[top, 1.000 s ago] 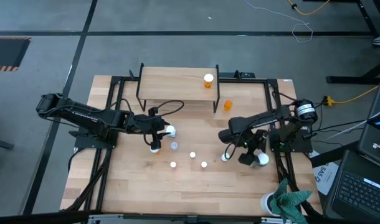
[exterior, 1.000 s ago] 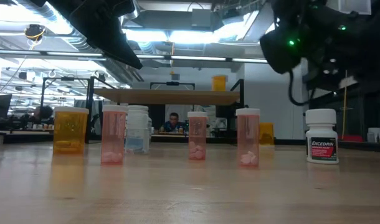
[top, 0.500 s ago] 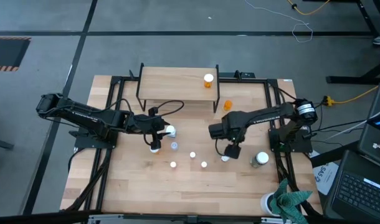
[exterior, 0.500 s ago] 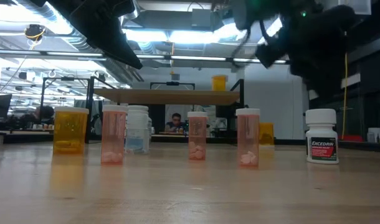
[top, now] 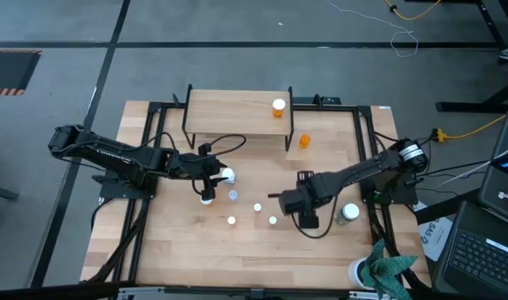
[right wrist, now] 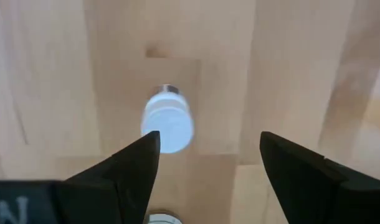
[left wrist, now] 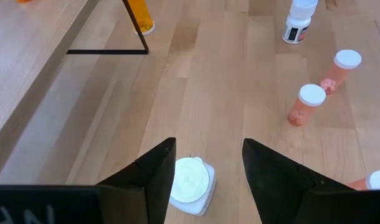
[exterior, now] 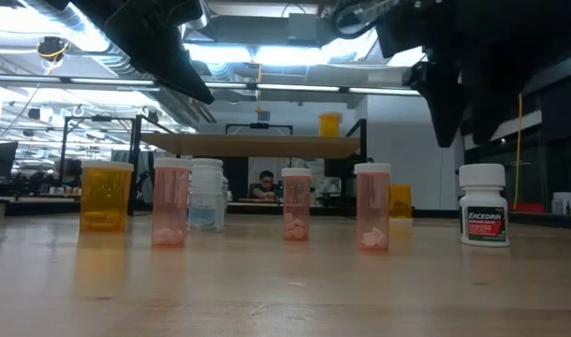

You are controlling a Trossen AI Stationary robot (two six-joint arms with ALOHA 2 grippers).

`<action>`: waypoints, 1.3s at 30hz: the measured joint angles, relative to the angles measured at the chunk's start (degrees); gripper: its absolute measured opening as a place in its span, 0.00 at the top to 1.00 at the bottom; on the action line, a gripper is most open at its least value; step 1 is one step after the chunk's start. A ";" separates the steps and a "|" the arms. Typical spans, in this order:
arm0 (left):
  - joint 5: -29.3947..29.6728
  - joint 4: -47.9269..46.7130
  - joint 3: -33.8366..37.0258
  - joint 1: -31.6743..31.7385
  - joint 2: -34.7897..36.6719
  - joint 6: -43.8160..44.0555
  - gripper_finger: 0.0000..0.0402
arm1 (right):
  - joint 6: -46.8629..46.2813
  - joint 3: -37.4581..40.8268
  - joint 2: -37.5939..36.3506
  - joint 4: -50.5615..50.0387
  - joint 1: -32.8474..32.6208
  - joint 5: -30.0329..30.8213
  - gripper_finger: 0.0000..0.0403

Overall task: Pick and place medicine bottles onto shelf by color
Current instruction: Put the white pill bottle on the shelf

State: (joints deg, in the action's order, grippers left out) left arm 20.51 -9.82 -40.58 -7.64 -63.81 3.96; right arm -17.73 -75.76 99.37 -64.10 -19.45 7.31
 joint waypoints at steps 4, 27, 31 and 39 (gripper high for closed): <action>-0.02 0.00 0.00 -0.02 -0.02 0.14 0.55 | 0.02 1.52 0.02 2.20 -1.38 -1.71 0.31; -0.02 0.00 0.00 -0.01 -0.02 -0.04 0.55 | -0.20 9.06 0.02 12.31 -1.50 -3.93 0.49; -0.02 0.00 0.00 -0.01 -0.02 -0.04 0.55 | 0.37 8.98 0.02 12.12 -1.05 -3.44 0.63; -0.02 0.00 0.00 -0.02 -0.02 -0.06 0.55 | 10.29 0.93 0.02 2.97 2.09 0.28 0.63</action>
State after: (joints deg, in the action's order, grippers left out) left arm 20.49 -9.82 -40.58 -7.66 -63.83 3.90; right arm -7.45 -74.83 99.39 -61.13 -17.35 7.59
